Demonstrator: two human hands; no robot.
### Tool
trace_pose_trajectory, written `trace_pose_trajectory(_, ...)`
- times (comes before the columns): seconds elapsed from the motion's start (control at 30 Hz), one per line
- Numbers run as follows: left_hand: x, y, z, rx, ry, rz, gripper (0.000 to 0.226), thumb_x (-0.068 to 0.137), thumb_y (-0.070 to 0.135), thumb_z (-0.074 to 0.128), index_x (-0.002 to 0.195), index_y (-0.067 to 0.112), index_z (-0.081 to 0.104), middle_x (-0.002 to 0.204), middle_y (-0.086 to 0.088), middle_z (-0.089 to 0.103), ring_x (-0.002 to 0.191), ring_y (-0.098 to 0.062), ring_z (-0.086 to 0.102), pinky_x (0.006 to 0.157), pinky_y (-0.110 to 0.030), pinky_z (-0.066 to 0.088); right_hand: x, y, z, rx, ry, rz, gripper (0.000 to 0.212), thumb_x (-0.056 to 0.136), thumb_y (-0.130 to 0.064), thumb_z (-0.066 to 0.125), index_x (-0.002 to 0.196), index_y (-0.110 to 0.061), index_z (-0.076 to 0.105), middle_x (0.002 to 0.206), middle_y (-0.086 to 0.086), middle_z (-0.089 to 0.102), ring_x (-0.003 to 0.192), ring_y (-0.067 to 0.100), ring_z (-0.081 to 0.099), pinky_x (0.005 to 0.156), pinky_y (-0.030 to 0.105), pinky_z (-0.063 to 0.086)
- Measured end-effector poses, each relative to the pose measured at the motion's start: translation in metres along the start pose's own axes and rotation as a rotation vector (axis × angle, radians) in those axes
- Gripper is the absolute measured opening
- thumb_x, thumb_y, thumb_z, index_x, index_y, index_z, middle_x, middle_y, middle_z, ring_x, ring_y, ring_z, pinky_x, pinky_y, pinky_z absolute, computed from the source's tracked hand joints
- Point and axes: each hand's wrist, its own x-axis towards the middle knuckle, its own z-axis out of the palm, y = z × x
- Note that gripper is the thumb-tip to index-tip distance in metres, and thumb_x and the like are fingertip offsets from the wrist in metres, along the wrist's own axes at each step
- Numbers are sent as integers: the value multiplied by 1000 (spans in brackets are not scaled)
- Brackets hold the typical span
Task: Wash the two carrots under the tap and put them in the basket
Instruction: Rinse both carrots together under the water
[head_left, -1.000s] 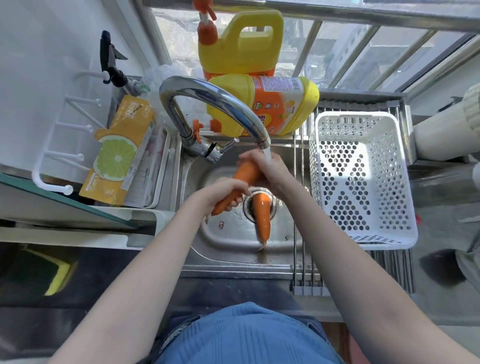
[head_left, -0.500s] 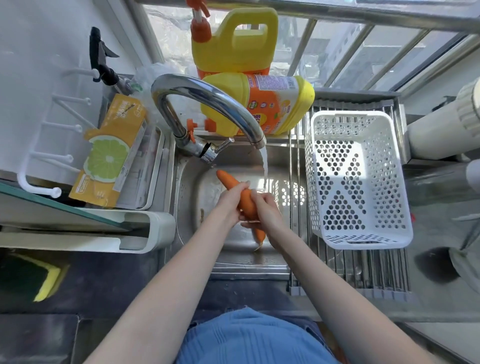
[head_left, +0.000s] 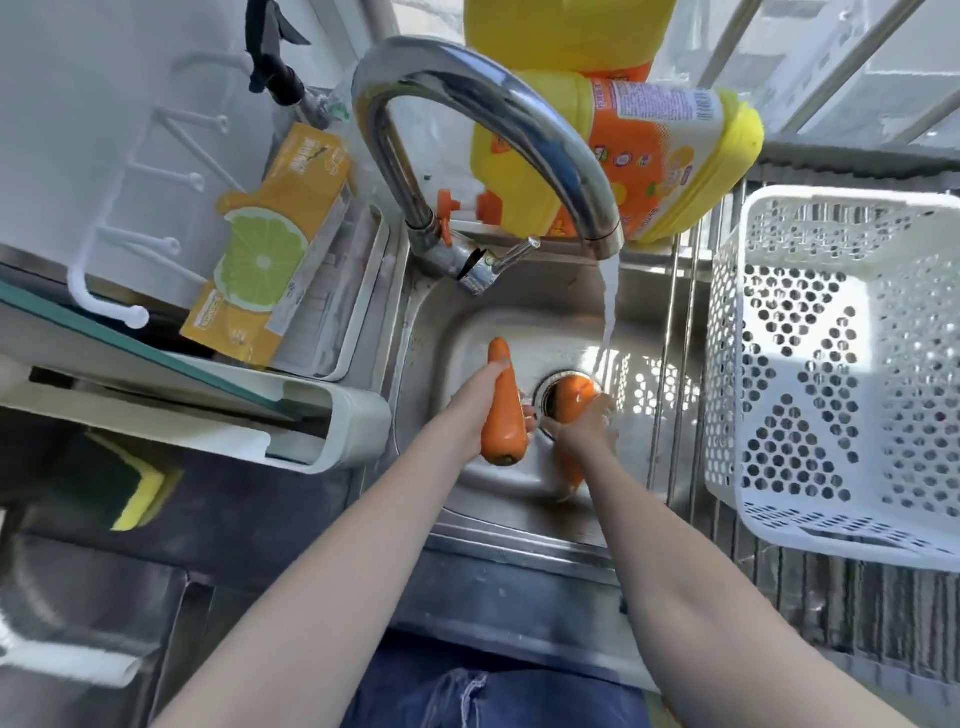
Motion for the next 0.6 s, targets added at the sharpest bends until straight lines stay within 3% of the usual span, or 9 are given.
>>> trace_pose_trajectory(0.1, 8, -9, -8, 56, -20, -14, 45, 88, 51, 58, 91, 7, 55, 72, -12, 62, 52, -21, 64, 46, -26, 50, 20, -7, -4, -26, 99, -37, 74, 79, -47, 74, 135, -10, 44, 134, 13, 57, 124, 34, 52, 97, 41, 44)
trace_pose_trajectory(0.2, 8, -15, -7, -1, -35, -3, 40, 86, 45, 64, 85, 6, 56, 60, -8, 60, 56, -21, 62, 47, -25, 51, 13, -20, -13, 40, 192, -53, 48, 78, -39, 75, 113, -8, 63, 116, 11, 67, 108, 31, 63, 86, 34, 49)
trace_pose_trajectory(0.3, 1, -20, -8, -78, -28, 10, 38, 86, 45, 65, 83, 7, 57, 65, -7, 64, 68, -25, 67, 57, -31, 54, -16, -40, -34, 329, 328, -216, 39, 76, -31, 75, 101, -16, 50, 90, 4, 64, 88, 28, 64, 65, 28, 43)
trace_pose_trajectory(0.43, -22, -19, -3, -253, -58, 24, 37, 84, 43, 65, 86, 6, 57, 92, -18, 63, 88, -33, 64, 82, -45, 53, -68, -71, -71, 544, 447, -446, 55, 68, -32, 81, 100, -16, 39, 89, 2, 60, 76, 18, 62, 58, 26, 46)
trace_pose_trajectory(0.5, -33, -15, 8, -374, -128, 73, 35, 86, 45, 60, 80, 10, 57, 90, -16, 64, 86, -32, 63, 87, -51, 49, -97, -71, -84, 612, 448, -442, 58, 70, -33, 82, 100, -13, 37, 82, -6, 54, 69, 8, 56, 54, 18, 38)
trace_pose_trajectory(0.6, -42, -5, 25, -512, -235, 175, 35, 83, 51, 57, 80, 16, 56, 112, -14, 65, 112, -35, 61, 105, -62, 34, -130, -44, -90, 617, 384, -380, 62, 69, -38, 83, 103, -10, 39, 83, -7, 52, 71, 3, 53, 56, 17, 38)
